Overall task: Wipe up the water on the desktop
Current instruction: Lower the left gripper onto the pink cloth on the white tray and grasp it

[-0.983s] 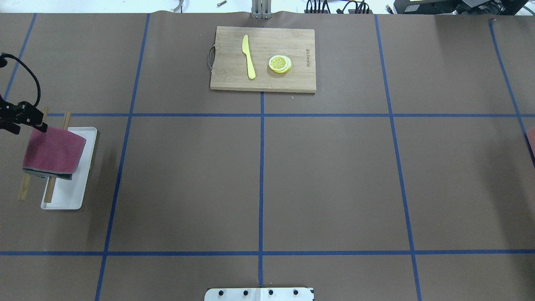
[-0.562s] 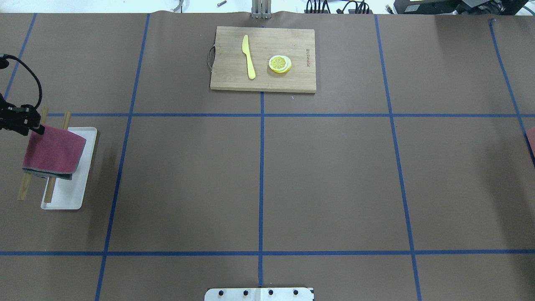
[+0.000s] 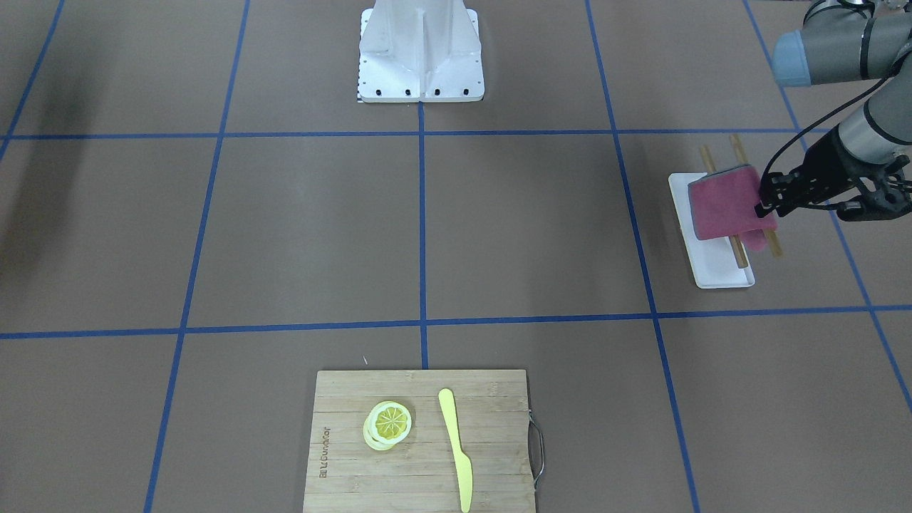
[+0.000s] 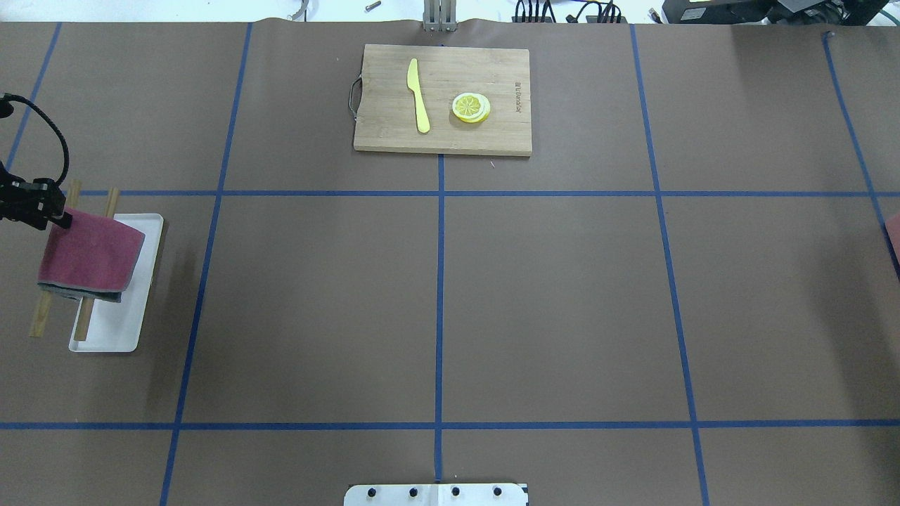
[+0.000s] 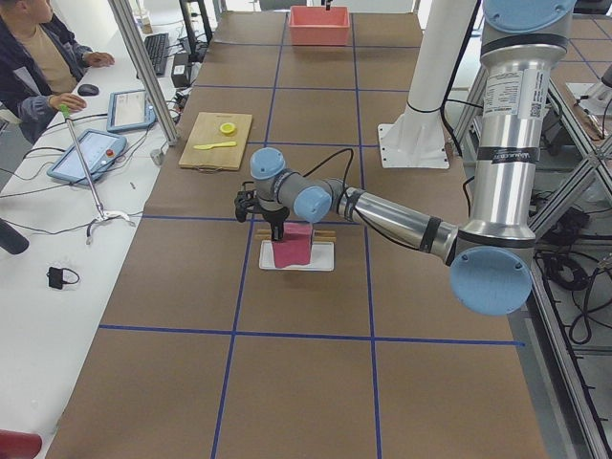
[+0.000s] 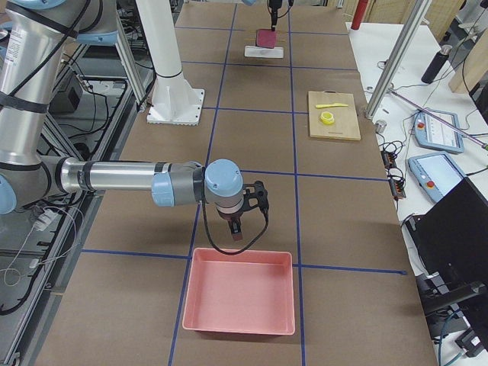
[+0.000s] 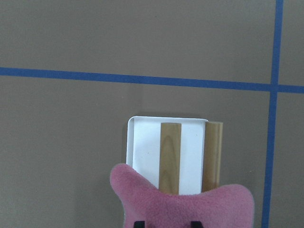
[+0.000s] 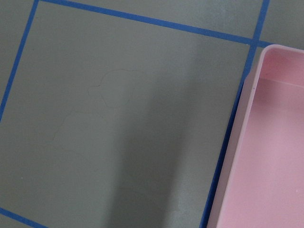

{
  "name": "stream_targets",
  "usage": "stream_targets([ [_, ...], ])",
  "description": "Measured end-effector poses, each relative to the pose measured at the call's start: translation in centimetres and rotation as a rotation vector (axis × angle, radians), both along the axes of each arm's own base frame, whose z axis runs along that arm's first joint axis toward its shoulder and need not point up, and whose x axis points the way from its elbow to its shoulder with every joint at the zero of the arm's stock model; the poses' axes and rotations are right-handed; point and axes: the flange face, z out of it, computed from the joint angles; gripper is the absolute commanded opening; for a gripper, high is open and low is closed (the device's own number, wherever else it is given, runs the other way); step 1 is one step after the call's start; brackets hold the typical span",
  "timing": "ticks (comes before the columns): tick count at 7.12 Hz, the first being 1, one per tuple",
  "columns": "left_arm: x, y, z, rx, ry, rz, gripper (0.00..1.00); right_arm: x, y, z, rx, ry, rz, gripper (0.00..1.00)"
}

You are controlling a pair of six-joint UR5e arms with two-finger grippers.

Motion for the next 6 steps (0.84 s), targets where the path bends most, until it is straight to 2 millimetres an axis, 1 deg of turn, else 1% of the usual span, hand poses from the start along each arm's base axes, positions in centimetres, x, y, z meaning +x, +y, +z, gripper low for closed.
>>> stream_targets([
  [1,-0.01,0.01,0.01,0.000,0.000,0.000,0.04,0.00,0.00,0.03,-0.001,0.000,0.000,1.00],
  [2,0.00,0.02,0.00,0.000,0.000,0.000,0.00,0.00,0.01,0.05,-0.001,0.000,0.000,1.00],
  [6,-0.14,0.08,-0.18,-0.002,0.005,-0.001,0.00,0.01,0.00,0.05,-0.001,0.001,0.000,1.00],
])
